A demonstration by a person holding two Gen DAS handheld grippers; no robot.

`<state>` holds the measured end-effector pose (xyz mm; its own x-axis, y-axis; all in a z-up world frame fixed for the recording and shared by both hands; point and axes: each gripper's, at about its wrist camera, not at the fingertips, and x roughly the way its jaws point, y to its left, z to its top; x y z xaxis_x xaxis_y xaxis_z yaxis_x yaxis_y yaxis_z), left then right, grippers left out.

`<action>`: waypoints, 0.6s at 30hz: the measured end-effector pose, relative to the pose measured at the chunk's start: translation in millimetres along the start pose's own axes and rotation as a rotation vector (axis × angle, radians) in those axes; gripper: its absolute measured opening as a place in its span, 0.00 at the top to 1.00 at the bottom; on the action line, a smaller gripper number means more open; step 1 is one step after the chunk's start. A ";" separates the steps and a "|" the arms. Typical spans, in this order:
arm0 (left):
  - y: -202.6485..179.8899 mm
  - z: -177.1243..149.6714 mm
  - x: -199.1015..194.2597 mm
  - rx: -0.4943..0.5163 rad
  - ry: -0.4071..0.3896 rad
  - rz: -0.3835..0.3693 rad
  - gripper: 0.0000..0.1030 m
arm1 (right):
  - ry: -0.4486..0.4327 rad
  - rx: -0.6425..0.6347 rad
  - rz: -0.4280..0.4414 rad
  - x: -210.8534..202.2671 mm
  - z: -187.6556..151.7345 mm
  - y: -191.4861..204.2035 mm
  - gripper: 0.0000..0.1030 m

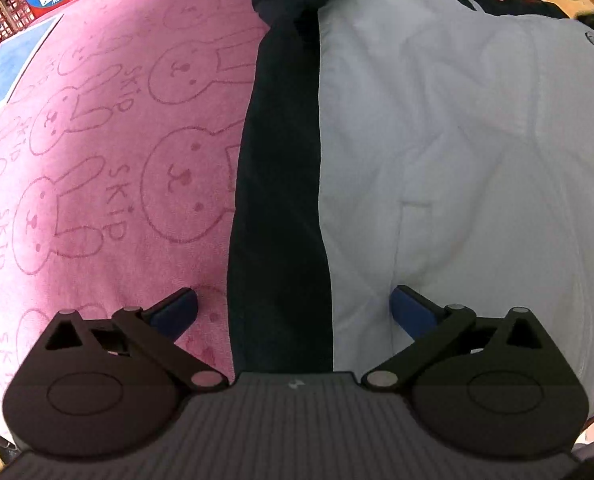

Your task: Fold clothes

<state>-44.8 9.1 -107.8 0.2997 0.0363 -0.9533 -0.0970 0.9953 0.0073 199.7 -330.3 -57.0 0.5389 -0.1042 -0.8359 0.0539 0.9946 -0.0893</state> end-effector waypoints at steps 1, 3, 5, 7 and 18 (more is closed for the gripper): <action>-0.4 -0.9 -0.1 0.000 -0.007 0.000 0.00 | 0.031 -0.021 -0.036 11.9 2.9 5.5 0.00; 0.8 -4.5 0.2 0.000 -0.018 -0.001 0.00 | 0.094 -0.062 -0.108 35.7 8.8 16.4 0.20; 1.7 -5.7 0.3 0.002 -0.021 -0.002 0.00 | 0.083 -0.063 -0.154 32.7 12.9 11.1 0.82; 2.9 -6.0 0.7 0.006 -0.021 -0.003 0.00 | 0.013 -0.033 -0.178 8.4 15.6 -6.9 0.91; 6.2 -7.1 4.2 0.022 -0.037 -0.005 0.00 | -0.282 0.214 -0.591 -155.4 40.9 -158.7 0.44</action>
<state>-50.9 14.8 -113.9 0.3354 0.0344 -0.9415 -0.0752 0.9971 0.0097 141.8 -471.9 109.3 0.5644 -0.6535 -0.5043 0.5550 0.7527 -0.3542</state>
